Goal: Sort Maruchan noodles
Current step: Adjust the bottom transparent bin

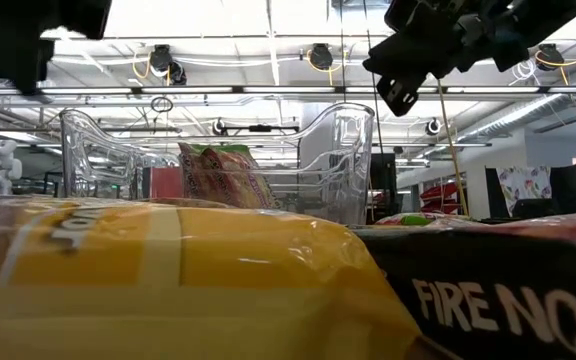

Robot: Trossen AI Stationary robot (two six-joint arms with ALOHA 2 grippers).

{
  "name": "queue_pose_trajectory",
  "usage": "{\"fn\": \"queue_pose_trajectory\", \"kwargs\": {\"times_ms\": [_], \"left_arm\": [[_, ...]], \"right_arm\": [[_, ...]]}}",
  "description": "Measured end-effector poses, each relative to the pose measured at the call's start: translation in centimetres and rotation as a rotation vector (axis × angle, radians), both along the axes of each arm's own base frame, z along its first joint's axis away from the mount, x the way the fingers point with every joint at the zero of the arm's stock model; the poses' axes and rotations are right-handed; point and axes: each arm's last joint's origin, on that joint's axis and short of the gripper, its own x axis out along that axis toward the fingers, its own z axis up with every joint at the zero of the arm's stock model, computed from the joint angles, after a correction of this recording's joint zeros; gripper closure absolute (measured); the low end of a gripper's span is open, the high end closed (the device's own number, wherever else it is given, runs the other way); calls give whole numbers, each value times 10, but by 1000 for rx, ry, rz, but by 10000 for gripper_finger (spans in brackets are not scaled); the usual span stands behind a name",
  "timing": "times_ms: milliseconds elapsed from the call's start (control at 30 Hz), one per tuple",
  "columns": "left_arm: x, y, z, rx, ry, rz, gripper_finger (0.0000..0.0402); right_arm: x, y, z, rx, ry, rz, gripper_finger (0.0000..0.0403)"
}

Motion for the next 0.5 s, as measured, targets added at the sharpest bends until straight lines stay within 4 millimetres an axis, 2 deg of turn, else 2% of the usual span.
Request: {"fn": "queue_pose_trajectory", "kwargs": {"times_ms": [133,500], "left_arm": [[-1,5,-9,84,100,-25,353],[19,21,-25,230,134,-95,353]], "right_arm": [[1,0,3,-1,-37,4,349],[-2,0,19,-4,-156,5,349]]}}
